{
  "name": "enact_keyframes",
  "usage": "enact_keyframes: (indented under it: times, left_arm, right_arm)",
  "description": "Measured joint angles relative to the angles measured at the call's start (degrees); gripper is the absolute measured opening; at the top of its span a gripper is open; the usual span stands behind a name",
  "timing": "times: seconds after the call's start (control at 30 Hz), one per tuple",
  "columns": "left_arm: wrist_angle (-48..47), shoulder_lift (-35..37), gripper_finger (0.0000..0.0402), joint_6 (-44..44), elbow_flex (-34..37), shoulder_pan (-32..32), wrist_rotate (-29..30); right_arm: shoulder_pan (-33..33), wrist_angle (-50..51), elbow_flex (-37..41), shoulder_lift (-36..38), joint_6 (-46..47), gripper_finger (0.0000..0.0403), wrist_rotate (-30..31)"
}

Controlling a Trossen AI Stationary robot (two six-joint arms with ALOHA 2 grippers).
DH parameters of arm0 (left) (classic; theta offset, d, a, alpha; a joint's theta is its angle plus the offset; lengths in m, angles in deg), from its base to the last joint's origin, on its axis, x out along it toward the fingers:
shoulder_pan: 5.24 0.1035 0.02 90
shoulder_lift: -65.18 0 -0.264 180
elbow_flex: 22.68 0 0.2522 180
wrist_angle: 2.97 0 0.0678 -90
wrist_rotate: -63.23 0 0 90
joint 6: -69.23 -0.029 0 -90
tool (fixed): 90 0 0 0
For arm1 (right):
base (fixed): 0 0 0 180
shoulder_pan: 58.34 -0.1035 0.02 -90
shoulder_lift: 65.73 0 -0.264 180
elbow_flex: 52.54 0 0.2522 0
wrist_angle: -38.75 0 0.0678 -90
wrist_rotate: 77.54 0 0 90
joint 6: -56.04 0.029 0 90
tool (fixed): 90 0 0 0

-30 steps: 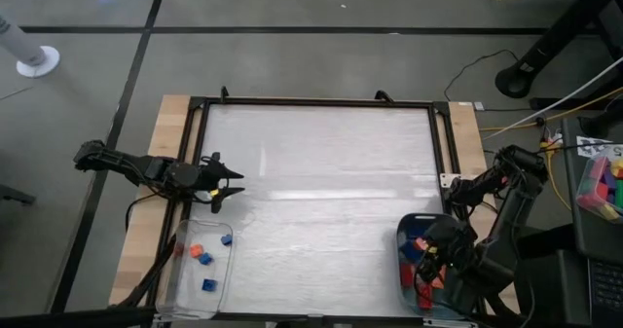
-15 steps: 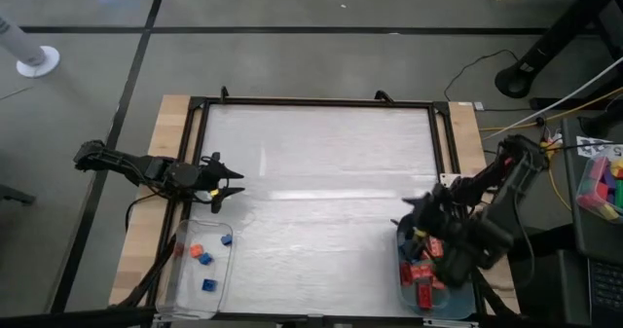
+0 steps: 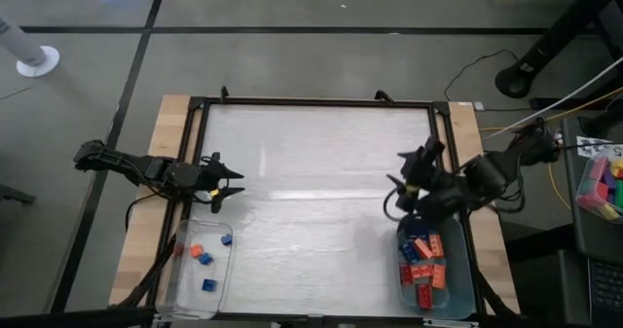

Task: Sort blocks by size
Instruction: Return to Home Position

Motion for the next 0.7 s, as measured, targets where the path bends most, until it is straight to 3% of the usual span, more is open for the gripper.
enact_keyframes:
  times: [0.17, 0.37, 0.5, 0.7]
  left_arm:
    - [0.0, 0.1, 0.0182, 0.0, 0.0, 0.0, 0.0]
    - [0.0, 5.8, 0.0182, 0.0, 0.0, 0.0, 0.0]
    - [0.1, 11.0, 0.0182, 0.0, 0.0, 0.0, 0.1]
    - [0.6, 10.7, 0.0182, 0.0, 0.1, 0.1, 0.1]
  right_arm:
    - [3.0, -2.8, 1.1, 3.5, -5.0, 0.0278, 0.1]
    - [5.6, -17.5, 9.5, 10.2, -17.8, 0.0278, -3.9]
    - [9.7, -32.5, 18.6, 15.7, -25.8, 0.0278, -13.2]
    - [17.5, -55.9, 32.6, 20.2, -35.7, 0.0278, -34.1]
